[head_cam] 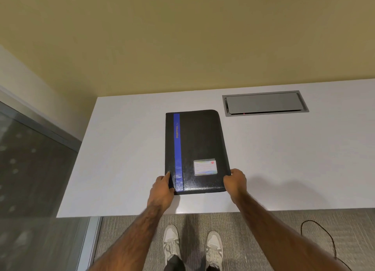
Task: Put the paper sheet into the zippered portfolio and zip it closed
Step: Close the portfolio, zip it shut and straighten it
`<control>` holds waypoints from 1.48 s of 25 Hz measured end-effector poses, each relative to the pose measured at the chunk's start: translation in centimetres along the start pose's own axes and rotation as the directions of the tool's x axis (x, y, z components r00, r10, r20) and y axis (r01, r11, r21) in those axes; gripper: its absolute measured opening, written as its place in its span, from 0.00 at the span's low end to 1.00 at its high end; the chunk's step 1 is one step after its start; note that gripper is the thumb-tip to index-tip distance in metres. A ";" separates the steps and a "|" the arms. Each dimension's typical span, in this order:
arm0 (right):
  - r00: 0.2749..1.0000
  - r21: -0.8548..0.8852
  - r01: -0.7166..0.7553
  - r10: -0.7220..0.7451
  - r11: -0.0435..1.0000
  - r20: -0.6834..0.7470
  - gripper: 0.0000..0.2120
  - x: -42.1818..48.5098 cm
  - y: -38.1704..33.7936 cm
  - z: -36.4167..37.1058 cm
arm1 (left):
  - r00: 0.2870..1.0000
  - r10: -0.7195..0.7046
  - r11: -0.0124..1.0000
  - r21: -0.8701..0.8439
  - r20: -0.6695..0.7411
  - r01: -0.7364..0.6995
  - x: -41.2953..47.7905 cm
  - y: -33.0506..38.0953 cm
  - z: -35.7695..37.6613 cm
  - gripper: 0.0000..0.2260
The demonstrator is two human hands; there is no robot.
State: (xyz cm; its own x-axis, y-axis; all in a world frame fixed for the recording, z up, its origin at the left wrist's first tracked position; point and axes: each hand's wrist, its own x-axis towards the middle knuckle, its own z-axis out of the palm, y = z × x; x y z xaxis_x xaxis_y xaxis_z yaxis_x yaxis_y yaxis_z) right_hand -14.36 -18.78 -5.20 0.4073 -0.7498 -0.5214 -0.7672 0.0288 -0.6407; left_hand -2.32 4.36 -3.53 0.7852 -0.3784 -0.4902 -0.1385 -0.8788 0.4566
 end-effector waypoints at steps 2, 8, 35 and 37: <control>0.999 -0.007 0.034 -0.034 0.999 0.014 0.12 0.6 -0.3 -0.2 | 1.000 0.017 1.000 -0.027 0.011 -0.017 0.5 -0.2 -0.2 0.29; 0.997 0.002 0.071 -0.071 0.997 0.014 0.13 0.6 0.3 -1.2 | 0.999 0.021 1.000 0.015 -0.046 -0.020 -0.6 -1.9 -2.4 0.16; 0.919 0.289 -0.158 0.034 0.944 0.392 0.05 -11.7 -3.0 15.3 | 0.995 0.096 0.990 -0.108 0.037 -0.091 -1.3 -5.4 -2.3 0.08; 0.935 0.163 -0.054 -0.007 0.985 0.353 0.12 -11.5 -2.8 15.1 | 0.994 0.097 0.992 -0.091 0.042 -0.093 -1.3 -5.5 -2.3 0.08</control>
State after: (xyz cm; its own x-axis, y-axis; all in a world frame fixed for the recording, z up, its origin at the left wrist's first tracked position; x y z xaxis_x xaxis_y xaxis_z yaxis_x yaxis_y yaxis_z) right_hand -9.44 -0.25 -5.95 0.5618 -0.4680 -0.6822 -0.6970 0.1764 -0.6950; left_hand -1.21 10.36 -3.75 0.7418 -0.4739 -0.4745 -0.1554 -0.8098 0.5658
